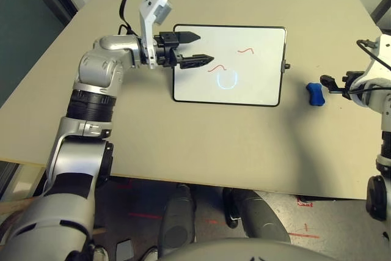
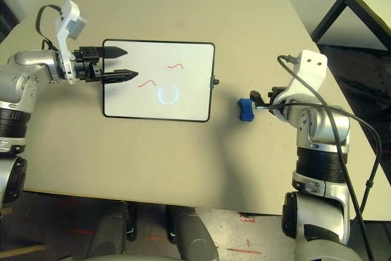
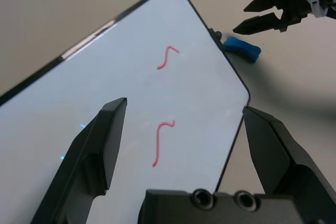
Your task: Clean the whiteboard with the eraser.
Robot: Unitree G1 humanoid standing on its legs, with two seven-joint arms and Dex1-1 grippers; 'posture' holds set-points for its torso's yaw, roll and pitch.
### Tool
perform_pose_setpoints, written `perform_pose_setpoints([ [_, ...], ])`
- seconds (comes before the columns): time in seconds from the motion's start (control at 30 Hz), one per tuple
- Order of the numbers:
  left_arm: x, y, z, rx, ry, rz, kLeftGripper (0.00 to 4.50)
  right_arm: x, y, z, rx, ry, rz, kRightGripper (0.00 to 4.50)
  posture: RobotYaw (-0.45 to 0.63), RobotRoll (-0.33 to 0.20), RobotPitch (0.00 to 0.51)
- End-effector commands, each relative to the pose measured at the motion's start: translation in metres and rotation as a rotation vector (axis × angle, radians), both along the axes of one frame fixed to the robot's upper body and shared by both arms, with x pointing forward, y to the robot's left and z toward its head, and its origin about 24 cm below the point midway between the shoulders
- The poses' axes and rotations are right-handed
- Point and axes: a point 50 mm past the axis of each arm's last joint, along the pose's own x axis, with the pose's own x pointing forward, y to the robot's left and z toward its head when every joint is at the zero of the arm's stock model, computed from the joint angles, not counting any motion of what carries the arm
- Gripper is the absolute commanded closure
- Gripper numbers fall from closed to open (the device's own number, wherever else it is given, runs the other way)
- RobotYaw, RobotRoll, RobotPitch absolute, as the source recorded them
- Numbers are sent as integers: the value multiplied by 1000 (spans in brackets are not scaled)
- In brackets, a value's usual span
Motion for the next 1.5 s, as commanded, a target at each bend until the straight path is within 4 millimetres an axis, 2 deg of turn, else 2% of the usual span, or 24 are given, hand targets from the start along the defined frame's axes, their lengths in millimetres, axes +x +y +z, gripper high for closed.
perform_pose_setpoints([
  [0.03,0,-8,0,25,-7,-28,0,-4,10,-8,12,30,32,31,-129,0,114],
  [0.37,2,-20,3,24,-8,-68,0,-8,19,-21,39,67,37,31,-130,0,114],
  [0.7,3,-23,5,10,-17,-69,0,0,15,-34,64,64,-1,29,-118,0,110],
  [0.8,3,-23,5,9,-17,-67,0,2,15,-37,64,65,-1,637,-113,0,110],
  [1.13,2,-21,6,2,-13,-54,0,10,17,-44,56,66,9,3987,-102,0,115],
  [1.2,2,-21,5,2,-11,-52,0,10,17,-45,54,71,12,4427,-102,0,115],
  [1.3,1,-20,5,2,-8,-48,0,13,18,-44,50,66,21,4487,-98,0,123],
  [1.5,0,-19,4,0,-4,-42,0,18,18,-24,36,15,22,4487,-93,0,134],
])
